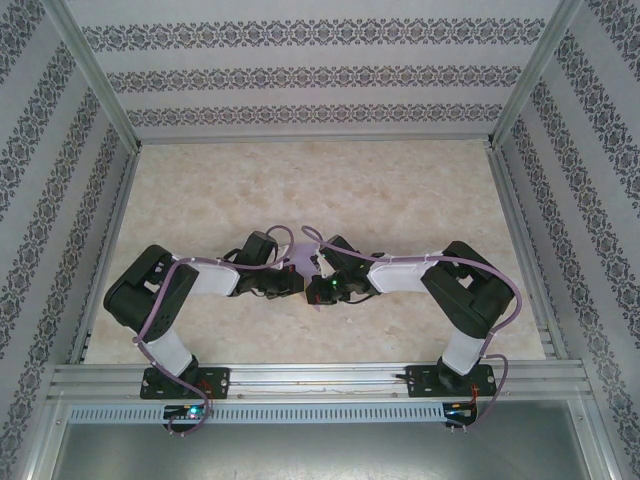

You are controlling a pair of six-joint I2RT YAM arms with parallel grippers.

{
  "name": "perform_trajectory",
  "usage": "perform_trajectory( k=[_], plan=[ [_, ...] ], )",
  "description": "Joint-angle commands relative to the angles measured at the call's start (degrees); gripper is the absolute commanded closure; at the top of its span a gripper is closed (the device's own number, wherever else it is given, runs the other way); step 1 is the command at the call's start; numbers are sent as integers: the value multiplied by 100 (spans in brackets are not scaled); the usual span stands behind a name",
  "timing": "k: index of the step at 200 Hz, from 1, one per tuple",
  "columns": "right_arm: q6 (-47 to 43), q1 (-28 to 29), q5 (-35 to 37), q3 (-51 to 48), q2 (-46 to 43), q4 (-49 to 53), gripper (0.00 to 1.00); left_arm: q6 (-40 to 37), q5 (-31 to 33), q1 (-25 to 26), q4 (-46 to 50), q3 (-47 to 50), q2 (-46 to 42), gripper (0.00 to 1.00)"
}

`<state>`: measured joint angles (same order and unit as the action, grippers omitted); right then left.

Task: Fold a paper plane with a square sheet of paper (fold left side to right side)
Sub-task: Third fold the triangle at the center of the table.

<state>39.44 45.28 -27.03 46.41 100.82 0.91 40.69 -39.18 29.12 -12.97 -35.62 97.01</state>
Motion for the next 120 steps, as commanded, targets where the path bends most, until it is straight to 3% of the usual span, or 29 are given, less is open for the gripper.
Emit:
perform_trajectory(
  k=[1, 120],
  plan=[
    [-155, -5, 859, -256, 385, 1168, 100, -459, 822, -189, 485, -39, 310, 99],
    [-172, 8, 754, -212, 448, 1163, 100, -908, 744, -1078, 407, -173, 440, 99]
  ],
)
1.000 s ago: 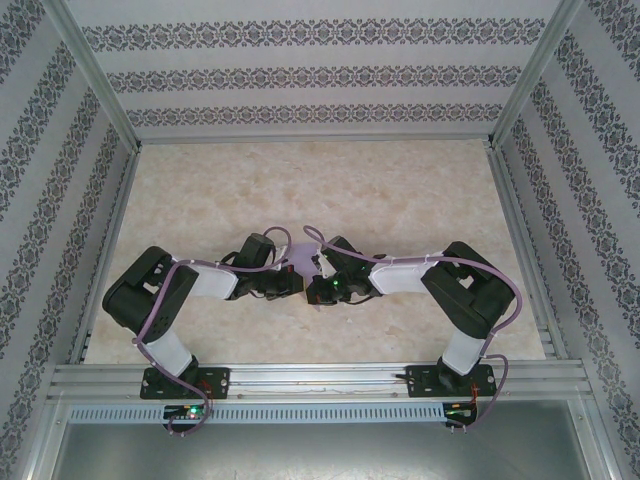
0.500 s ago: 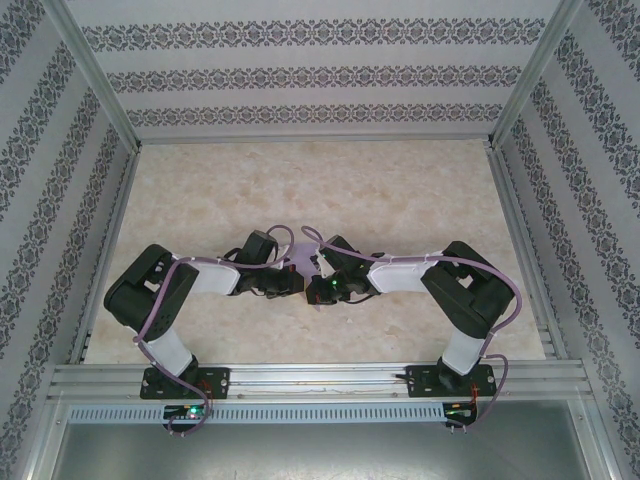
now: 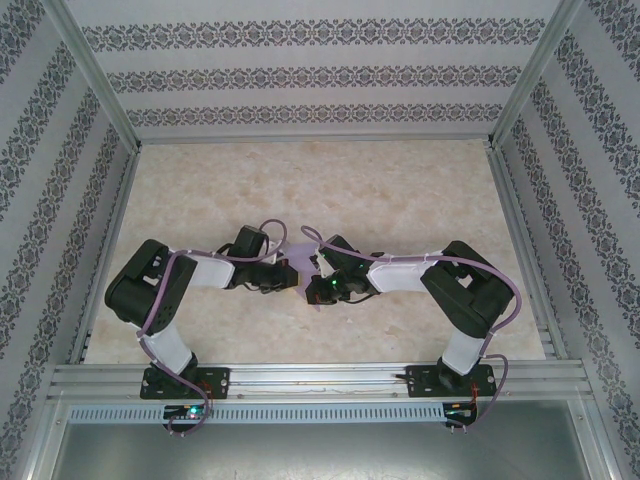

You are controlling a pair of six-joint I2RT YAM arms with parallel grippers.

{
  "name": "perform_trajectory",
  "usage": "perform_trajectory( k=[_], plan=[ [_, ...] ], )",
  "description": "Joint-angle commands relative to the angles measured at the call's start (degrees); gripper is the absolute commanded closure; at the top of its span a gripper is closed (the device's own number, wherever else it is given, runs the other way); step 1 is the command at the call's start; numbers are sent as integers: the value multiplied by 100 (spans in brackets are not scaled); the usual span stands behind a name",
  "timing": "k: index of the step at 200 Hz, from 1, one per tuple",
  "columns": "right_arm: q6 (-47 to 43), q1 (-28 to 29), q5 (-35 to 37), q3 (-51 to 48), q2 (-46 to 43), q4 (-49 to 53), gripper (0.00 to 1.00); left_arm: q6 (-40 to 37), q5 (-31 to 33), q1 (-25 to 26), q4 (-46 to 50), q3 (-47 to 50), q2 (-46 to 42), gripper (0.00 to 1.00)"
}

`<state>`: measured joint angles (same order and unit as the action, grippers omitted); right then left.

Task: Fold a paper plane with a square sheet of paper (fold left side to right side)
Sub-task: Third fold the triangle at the center of the table.

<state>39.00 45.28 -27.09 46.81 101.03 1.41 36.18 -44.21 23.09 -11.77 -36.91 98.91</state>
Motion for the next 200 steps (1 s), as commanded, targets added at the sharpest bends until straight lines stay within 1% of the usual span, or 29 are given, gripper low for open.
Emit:
perform_trajectory(
  k=[1, 44, 73, 114, 130, 153, 169, 200],
  plan=[
    [-125, 8, 759, -251, 426, 1114, 100, -460, 1247, -478, 292, -49, 251, 99],
    [-130, 7, 741, -225, 442, 1099, 100, -610, 1213, -740, 393, -212, 217, 99],
    [-130, 2, 732, -216, 435, 1074, 100, -760, 1207, -841, 645, -409, 81, 99],
    [-130, -1, 701, -229, 435, 963, 100, -1094, 1121, -947, 1147, -566, -683, 99],
    [-160, -47, 650, -249, 439, 924, 100, -1204, 838, -946, 1214, -511, -1009, 99],
    [-247, -234, 515, -377, 385, 832, 100, -1092, 259, -893, 978, -256, -1371, 100],
    [-303, -302, 497, -409, 307, 829, 100, -923, -71, -743, 722, -50, -1470, 100],
    [-288, -326, 451, -375, 310, 796, 100, -914, -139, -222, 715, 4, -1379, 100]
  ],
)
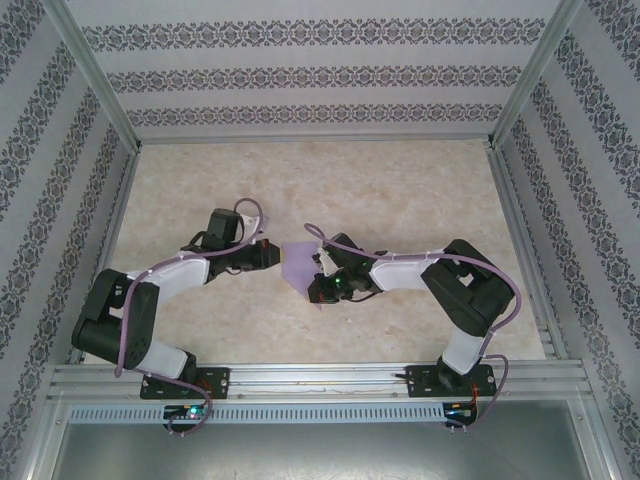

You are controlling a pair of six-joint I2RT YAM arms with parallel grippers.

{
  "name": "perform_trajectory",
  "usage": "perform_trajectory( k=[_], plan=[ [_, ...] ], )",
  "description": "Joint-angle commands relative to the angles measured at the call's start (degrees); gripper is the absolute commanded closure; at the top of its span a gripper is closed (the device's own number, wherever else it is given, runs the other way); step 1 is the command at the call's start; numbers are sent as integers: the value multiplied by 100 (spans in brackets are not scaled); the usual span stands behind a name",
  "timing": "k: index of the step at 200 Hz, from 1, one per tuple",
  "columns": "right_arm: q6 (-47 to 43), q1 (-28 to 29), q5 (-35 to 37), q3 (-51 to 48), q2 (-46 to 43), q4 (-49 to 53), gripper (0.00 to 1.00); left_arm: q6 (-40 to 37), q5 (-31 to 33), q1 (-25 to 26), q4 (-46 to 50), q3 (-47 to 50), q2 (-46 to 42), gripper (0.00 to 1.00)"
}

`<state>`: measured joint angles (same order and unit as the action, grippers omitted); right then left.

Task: Fold a paper plane with a square sheet of paper (fold left side to right side)
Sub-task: Third fold the triangle at the center of the table.

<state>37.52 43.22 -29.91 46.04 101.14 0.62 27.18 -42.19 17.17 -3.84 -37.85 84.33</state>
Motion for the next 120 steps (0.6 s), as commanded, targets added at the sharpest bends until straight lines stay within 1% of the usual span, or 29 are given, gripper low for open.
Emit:
perform_trajectory(
  k=[1, 28, 65, 120],
  plan=[
    [-140, -121, 733, -298, 296, 872, 100, -12, -337, 390, -80, 96, 85, 100],
    [-104, -108, 713, -255, 348, 827, 100, -110, -253, 702, -43, -65, 378, 100],
    [-78, -112, 724, -227, 314, 840, 100, -368, -76, 965, 107, -341, 916, 100],
    [-34, -94, 620, -176, 239, 811, 100, -442, 248, 1038, 53, -372, 1390, 100]
  ],
)
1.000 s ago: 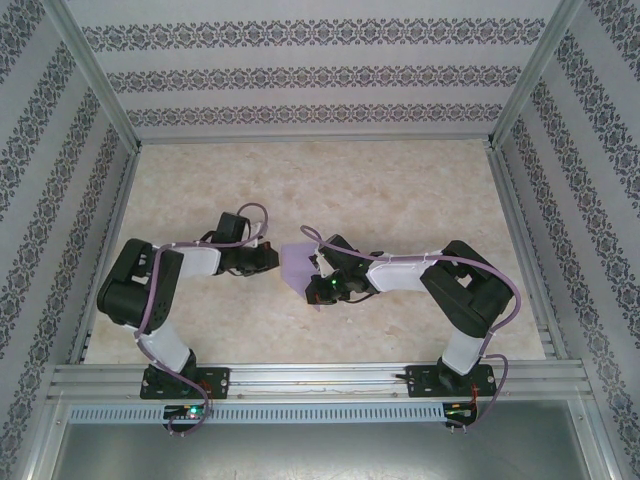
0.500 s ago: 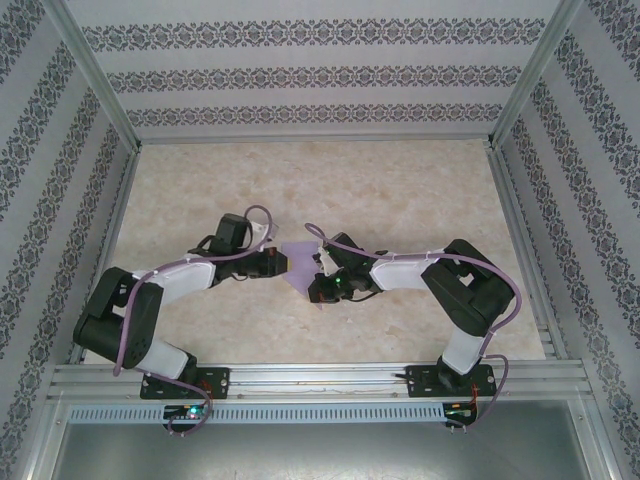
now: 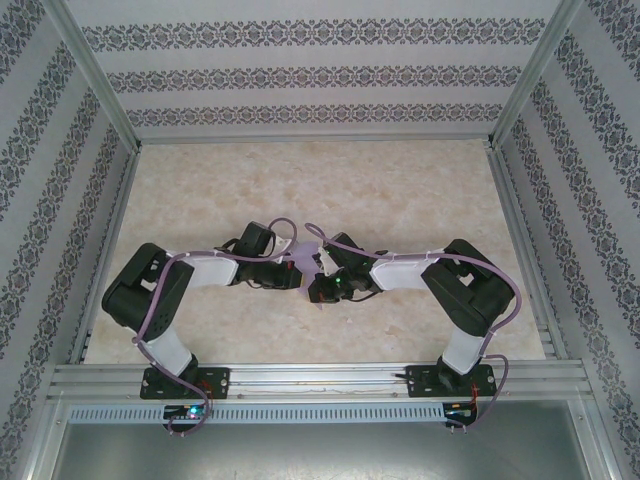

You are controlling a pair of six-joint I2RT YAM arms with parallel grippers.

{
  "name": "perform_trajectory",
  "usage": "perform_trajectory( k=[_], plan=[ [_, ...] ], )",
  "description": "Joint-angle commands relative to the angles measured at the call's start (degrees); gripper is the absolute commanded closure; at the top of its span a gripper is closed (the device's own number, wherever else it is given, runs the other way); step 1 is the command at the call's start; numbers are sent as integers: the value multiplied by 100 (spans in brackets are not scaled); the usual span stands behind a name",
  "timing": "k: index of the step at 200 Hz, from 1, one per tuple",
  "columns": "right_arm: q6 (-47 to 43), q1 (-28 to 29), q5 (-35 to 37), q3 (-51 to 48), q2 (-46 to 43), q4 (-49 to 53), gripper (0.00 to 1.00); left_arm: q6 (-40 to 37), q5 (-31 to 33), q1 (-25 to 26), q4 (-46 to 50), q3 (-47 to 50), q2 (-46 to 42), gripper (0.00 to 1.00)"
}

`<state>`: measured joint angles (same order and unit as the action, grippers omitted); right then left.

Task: Fold a paper plane with a square sheet of paper (fold left side to right side)
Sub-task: Third fold the triangle at the center of the table.

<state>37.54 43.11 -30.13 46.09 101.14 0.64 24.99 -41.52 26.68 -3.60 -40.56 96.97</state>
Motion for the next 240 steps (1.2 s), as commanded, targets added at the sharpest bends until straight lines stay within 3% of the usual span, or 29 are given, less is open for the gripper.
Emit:
perform_trajectory(
  k=[1, 120, 240],
  plan=[
    [-32, -83, 641, -179, 230, 812, 100, -223, 188, 94, 31, -101, 132, 100],
    [274, 305, 676, 515, -235, 810, 100, -478, 774, 107, 358, 93, 217, 100],
    [430, 321, 684, 474, 198, 476, 100, -382, 885, 110, 401, 74, 261, 100]
  ],
)
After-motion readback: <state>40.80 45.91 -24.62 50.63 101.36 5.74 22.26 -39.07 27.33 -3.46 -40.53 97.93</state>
